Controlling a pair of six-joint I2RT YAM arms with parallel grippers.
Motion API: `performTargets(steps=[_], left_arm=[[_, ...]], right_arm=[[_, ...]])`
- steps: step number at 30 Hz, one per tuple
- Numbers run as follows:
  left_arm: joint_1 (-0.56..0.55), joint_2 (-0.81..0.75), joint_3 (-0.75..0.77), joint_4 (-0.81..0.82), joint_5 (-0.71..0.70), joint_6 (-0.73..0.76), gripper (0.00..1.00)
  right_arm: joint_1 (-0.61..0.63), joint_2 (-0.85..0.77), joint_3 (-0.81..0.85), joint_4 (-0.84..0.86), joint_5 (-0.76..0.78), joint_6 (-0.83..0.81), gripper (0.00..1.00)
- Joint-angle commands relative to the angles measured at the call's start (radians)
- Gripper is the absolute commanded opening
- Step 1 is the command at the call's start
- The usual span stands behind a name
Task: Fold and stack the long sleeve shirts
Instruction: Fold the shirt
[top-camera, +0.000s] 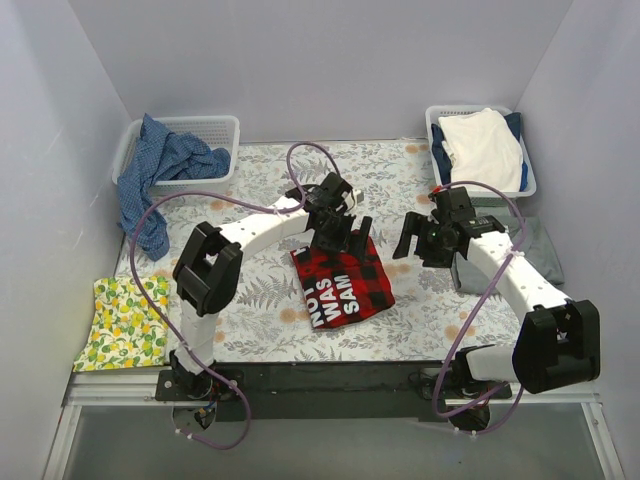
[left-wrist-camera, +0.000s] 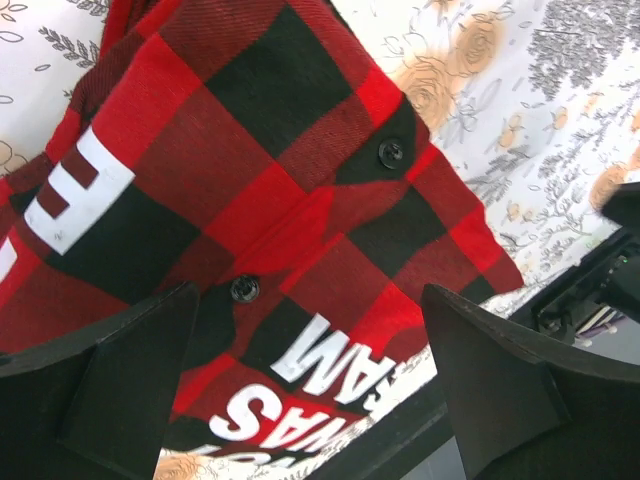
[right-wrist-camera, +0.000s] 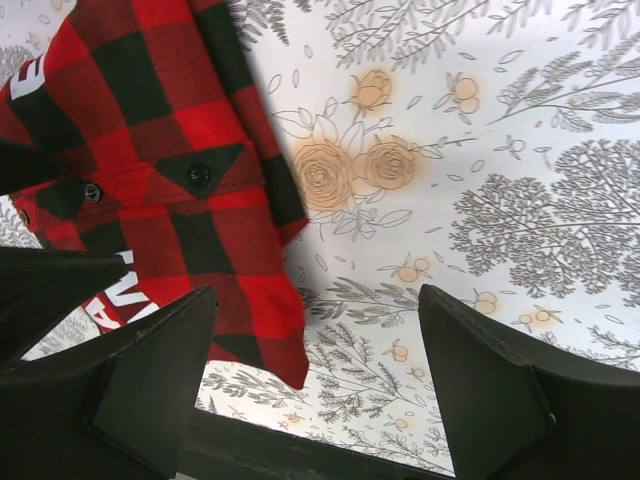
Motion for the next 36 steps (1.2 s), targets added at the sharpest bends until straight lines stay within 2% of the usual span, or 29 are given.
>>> performTargets(steps=[1, 7, 12, 19, 24, 27, 29, 36], left_arm=[[0.005, 0.067, 0.01, -0.017, 0.001, 0.005, 0.95], [0.018, 0.21, 0.036, -0.016, -0.074, -0.053, 0.94], [0.116, 0.271, 0.064, 0.016, -0.087, -0.17, 0.94], [0.31, 0.276, 0.078, 0.052, -0.153, -0.274, 0.93], [0.368, 0.242, 0.041, 0.061, -0.196, -0.33, 0.94], [0.407, 0.186, -0.019, 0.09, -0.161, -0.366, 0.94], [0.413, 0.12, -0.042, 0.127, -0.109, -0.368, 0.94], [0.413, -0.021, 0.016, 0.118, -0.078, -0.345, 0.96]], right_arm=[[-0.03, -0.03, -0.019, -0.012, 0.011, -0.011, 0.89], [-0.034, -0.009, -0.006, -0.013, -0.02, -0.025, 0.89], [-0.036, 0.011, -0.006, 0.002, -0.055, -0.016, 0.89], [-0.033, 0.08, -0.002, 0.077, -0.177, 0.003, 0.88], [-0.024, 0.128, 0.011, 0.142, -0.25, 0.033, 0.88], [-0.004, 0.171, -0.005, 0.264, -0.326, 0.093, 0.89], [0.019, 0.226, -0.015, 0.404, -0.389, 0.162, 0.9], [0.14, 0.422, 0.008, 0.752, -0.391, 0.407, 0.94]])
